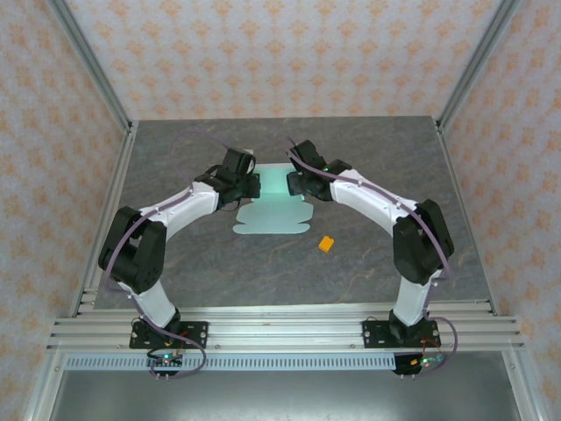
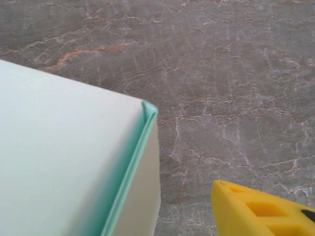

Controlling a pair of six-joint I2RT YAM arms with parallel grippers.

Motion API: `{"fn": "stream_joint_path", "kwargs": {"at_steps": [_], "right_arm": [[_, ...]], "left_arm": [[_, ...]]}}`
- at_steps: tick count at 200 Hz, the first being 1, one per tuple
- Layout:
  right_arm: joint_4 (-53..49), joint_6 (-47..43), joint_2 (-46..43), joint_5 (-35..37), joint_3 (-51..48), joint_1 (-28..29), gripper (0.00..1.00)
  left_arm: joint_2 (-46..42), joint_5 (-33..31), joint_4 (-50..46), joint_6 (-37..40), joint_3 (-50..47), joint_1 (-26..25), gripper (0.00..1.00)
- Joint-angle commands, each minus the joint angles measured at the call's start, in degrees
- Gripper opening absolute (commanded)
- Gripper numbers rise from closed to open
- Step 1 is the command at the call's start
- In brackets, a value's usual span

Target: Fold the paper box

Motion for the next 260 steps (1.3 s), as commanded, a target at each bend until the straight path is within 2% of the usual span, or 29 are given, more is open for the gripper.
{"fn": "stream_joint_path", "kwargs": {"at_steps": [1,39,70,154,198,260], "right_arm": [[1.2,-0.9,-2.5,-3.7,-0.6,-0.1,0.59],[1.7,0.1,-5.1,-6.4,-1.6,-1.2,0.66],[0.3,1.2,-5.7,-5.1,-3.4,-1.6,0.64],[-4.8,4.2,1.6,5.1,0.1,1.3,0.41],[-5.8,8.2,3.9,10.8,2.0,1.9,0.25],[-6.5,12.2,5.2,19.7,2.5,3.1,0.16]], "left_arm": [[0.7,-0.9,-1.2,0.9,1.7,0.0,0.07],[0.6,-0.9,-1.3,0.9,1.7,0.0,0.07],[0.6,-0.7,-1.2,0.9,1.7,0.0,0.07],[0.2,-0.7,-1.3,1.0,1.6,0.0,0.07],[0.2,-0.5,-1.3,1.0,1.7,0.0,0.07],[0.6,-0.3,-0.9,0.9,1.8,0.0,0.07]]}}
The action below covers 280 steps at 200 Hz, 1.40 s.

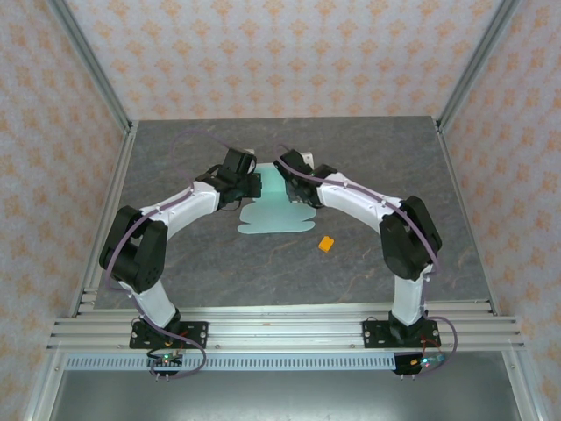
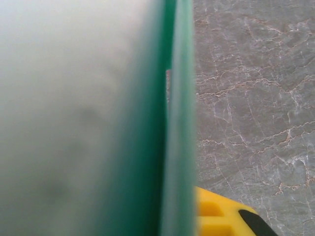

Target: Fold the paper box

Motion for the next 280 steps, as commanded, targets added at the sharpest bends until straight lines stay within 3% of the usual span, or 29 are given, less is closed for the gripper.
{"fn": "stream_joint_path", "kwargs": {"at_steps": [1,104,126,181,206,231,258,280], "right_arm": [[-3.0,2.7,0.8,9.7,1.1,-0.4,0.16],[-3.5,7.4,2.2,20.9,0.8,0.7,0.14],[-1.1,6.5,0.9,17.3,-0.5,0.7,0.19],[4.8,3.2,-4.3,0.9,-3.6,0.7,0.53],[5.8,2.9,-6.2,-3.6,-4.9,0.7,0.64],[5.4,2.5,-6.7,-3.0,-5.1,0.7,0.64],[4.2,0.5,-5.7,-2.0,-4.3,0.7,0.51],[4.8,-2.7,-6.4,-4.4,-4.6,0.5,0.53]], "left_arm": [[0.3,-0.5,-1.1,1.1,1.4,0.0,0.07],[0.4,-0.5,-1.0,0.9,1.2,-0.2,0.07],[0.4,-0.9,-1.1,1.1,1.3,-0.2,0.07],[1.1,-2.3,-1.7,1.5,1.6,-0.2,0.07],[1.4,-2.5,-1.6,1.4,1.6,-0.2,0.07],[1.4,-2.4,-1.7,1.4,1.7,-0.2,0.07],[1.1,-2.4,-1.8,1.4,1.7,-0.2,0.07],[0.9,-2.7,-1.9,1.7,1.6,-0.2,0.07]]}}
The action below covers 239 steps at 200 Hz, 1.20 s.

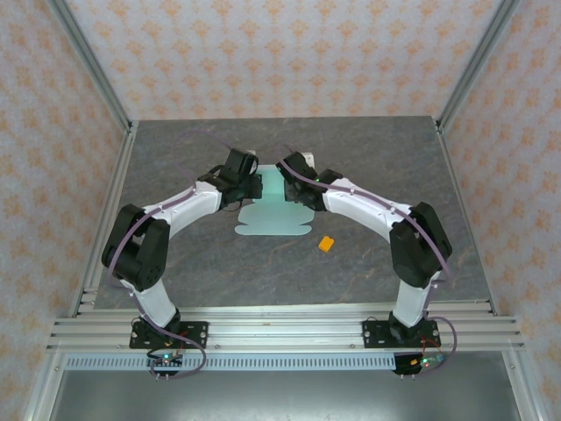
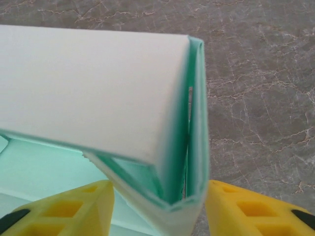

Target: Fold the paper box

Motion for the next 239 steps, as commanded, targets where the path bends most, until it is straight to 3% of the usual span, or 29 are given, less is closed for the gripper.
{"fn": "stream_joint_path", "kwargs": {"at_steps": [1,23,66,109,166,207,239], "right_arm": [[0.0,-3.8,-1.6,-1.3,-0.3,-0.5,0.53],[1.5,-6.7,-3.3,-6.8,-1.5,-1.7,0.62],[1.3,-10.9,-5.9,-16.7,-3.2,-4.7,0.64],[2.7,-14.1,-8.9,-27.1,-4.9,-7.4,0.74],[0.9,-17.4,-13.6,-32.2,-7.7,-11.4,0.86],[2.1,-21.4,-20.8,-39.2,-13.7,-17.4,0.85],[5.4,-23.4,-21.2,-44.5,-17.3,-22.1,0.73]], "left_arm": [[-0.2,-1.4,-1.7,1.5,1.3,0.1,0.07],[-0.1,-1.3,-1.7,1.5,1.3,0.2,0.07],[-0.1,-1.4,-1.7,1.6,1.3,0.1,0.07],[-0.2,-1.4,-1.9,1.6,1.3,0.2,0.07],[-0.1,-1.2,-2.2,1.7,2.0,0.2,0.07],[-0.3,-1.3,-2.4,2.0,1.9,0.1,0.07],[-0.5,-1.2,-2.5,2.0,2.0,0.2,0.07]]}}
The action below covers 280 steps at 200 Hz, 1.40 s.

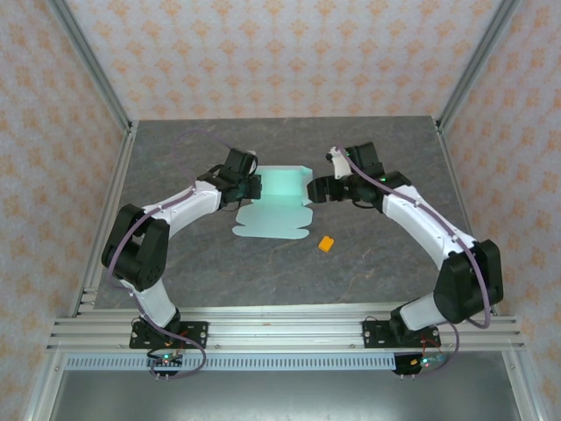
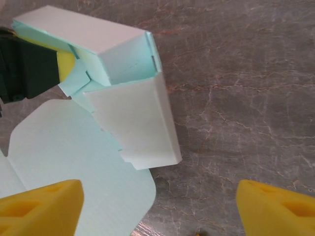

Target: Fold the paper box

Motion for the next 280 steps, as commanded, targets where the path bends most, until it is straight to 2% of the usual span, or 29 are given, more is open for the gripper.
{"fn": "stream_joint_path", "kwargs": {"at_steps": [1,34,93,166,186,218,280], "right_arm": [[2.9,-3.3,-0.1,-6.0,-2.2,-2.4,0.73],[6.3,-4.6,4.5,-11.6,-1.4,-2.8,0.65],[8.7,-5.3,11.8,-16.3,2.4,-2.6,0.52],[10.1,-5.7,15.9,-18.1,5.6,-1.0,0.37],[10.1,-5.5,16.7,-17.5,6.4,-0.1,0.37],[10.2,-3.8,17.4,-11.0,7.9,2.0,0.35],[13.4,4.9,15.5,13.5,7.7,8.4,0.29]], "left_arm": [[-0.4,-1.2,-1.3,0.5,1.7,0.1,0.07],[-0.5,-1.2,-1.6,0.5,1.8,0.1,0.07],[-0.7,-1.1,-1.6,0.5,1.8,0.1,0.07],[-1.0,-0.9,-1.8,0.5,1.8,0.1,0.07],[-0.9,-0.8,-1.8,0.5,1.7,0.1,0.07],[-1.0,-0.5,-1.8,0.3,1.8,0.0,0.07],[-0.9,-0.2,-1.8,0.2,1.6,-0.4,0.07]]}}
